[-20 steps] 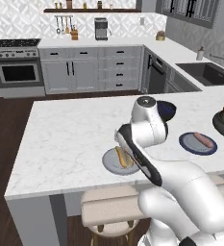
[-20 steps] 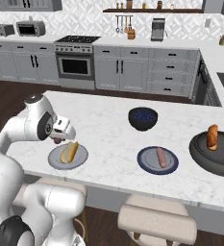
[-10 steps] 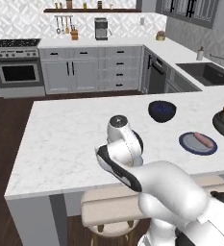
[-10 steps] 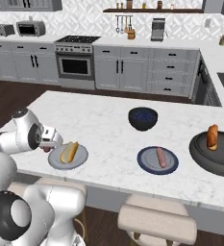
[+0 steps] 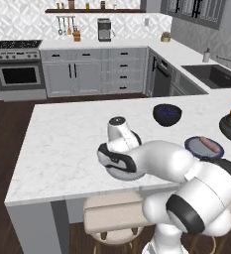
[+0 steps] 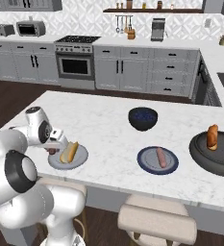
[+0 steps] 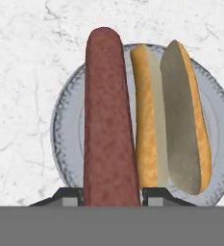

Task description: Place one bun and one sausage from the bowl on each plate.

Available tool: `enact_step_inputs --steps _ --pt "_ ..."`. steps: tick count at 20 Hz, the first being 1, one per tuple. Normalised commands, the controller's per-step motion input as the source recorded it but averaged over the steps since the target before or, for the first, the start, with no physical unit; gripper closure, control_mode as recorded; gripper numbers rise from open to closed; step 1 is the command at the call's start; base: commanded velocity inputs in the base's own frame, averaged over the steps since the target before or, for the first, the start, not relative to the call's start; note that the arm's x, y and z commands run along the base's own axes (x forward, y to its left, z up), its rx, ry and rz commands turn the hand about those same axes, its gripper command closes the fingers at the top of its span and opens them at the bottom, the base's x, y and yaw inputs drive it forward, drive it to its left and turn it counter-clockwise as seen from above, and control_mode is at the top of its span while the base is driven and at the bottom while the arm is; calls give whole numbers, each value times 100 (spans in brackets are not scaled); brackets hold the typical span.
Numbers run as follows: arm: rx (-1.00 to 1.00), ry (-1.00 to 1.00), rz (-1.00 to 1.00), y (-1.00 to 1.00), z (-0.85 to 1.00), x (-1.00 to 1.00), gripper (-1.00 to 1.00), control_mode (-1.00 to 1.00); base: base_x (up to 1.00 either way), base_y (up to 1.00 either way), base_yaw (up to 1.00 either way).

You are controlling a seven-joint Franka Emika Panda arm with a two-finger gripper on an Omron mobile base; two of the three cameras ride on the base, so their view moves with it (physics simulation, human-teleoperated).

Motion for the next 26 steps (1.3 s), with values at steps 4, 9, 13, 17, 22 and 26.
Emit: enact_step_inputs --steps 4,9,13,17,22,26 --pt "0 6 -5 -2 -21 0 -100 -100 0 0 0" --pt "1 0 -5 -30 -6 -9 -100 -100 0 0 0" --pt "1 -25 -1 -2 89 -58 -100 -100 0 0 0" --pt "5 -40 0 -20 98 -100 -100 -100 0 0 0" --pt "17 -43 -3 -69 27 -100 -100 -100 0 0 0" --pt "15 -32 -6 -73 5 -75 -100 100 -25 -25 -1"
